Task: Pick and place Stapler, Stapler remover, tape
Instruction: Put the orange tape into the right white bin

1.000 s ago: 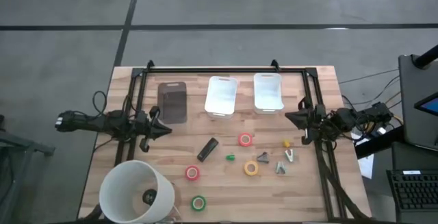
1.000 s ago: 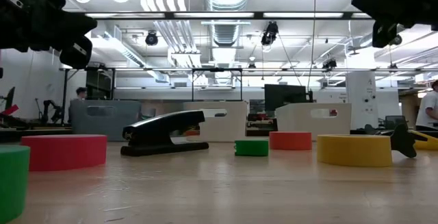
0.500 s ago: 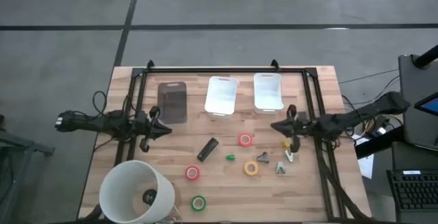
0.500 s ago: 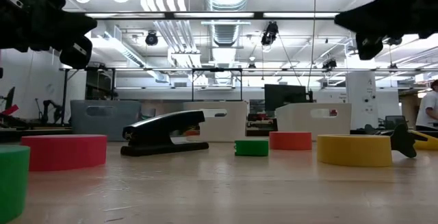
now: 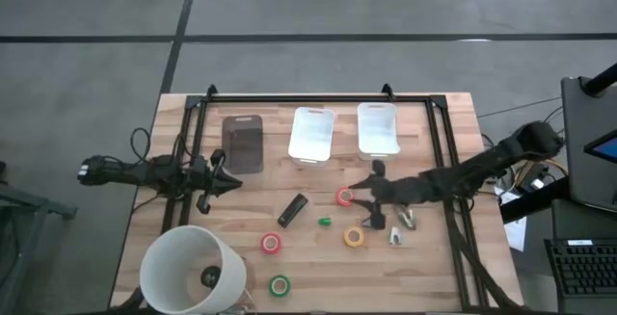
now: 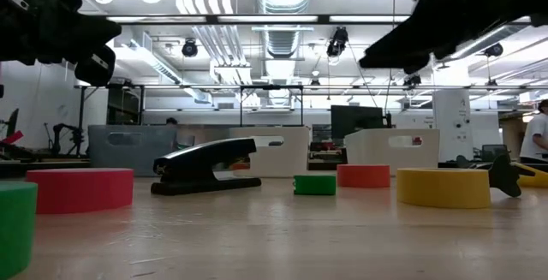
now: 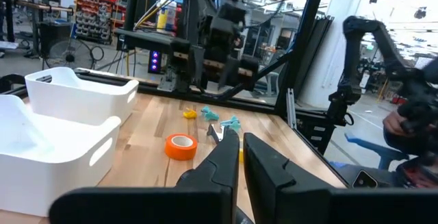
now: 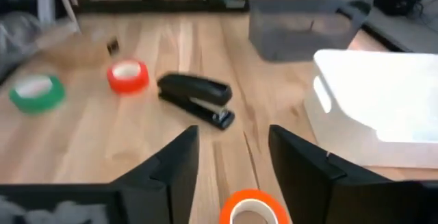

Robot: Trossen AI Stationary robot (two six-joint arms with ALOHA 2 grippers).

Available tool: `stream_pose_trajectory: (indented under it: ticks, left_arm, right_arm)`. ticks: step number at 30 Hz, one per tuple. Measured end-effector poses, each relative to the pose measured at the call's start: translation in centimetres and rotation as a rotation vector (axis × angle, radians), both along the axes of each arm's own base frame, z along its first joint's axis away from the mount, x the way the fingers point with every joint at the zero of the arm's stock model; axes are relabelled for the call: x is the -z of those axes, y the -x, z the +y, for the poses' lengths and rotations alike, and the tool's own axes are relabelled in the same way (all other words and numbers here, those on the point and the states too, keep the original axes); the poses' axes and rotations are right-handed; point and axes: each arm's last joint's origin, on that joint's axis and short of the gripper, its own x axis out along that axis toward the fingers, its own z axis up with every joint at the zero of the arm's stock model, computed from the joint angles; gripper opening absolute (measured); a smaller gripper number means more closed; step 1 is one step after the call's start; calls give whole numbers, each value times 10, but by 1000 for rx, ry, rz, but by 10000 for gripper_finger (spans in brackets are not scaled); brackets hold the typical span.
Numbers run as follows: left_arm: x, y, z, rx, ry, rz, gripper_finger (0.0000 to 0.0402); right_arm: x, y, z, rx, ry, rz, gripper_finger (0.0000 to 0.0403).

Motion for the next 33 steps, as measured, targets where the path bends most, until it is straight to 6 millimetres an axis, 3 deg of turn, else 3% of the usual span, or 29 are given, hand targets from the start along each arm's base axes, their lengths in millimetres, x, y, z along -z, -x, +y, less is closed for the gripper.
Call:
stream_pose_trajectory:
  ticks: [9,15,23,33]
  left_arm:
    - [0,0,0,0,0,0,26]
    - [0,0,0,0,0,0,23]
    - [1,0,0,0,-1,8,23]
    - [2,0,0,0,-3,24,23]
  right_arm:
    - [25,-35,12,-9,102,372,180]
    - [38,-51,13,-15,149,461,167]
    - [52,-54,0,8,92,542,152]
    - [59,-55,-1,-16,50,572,119]
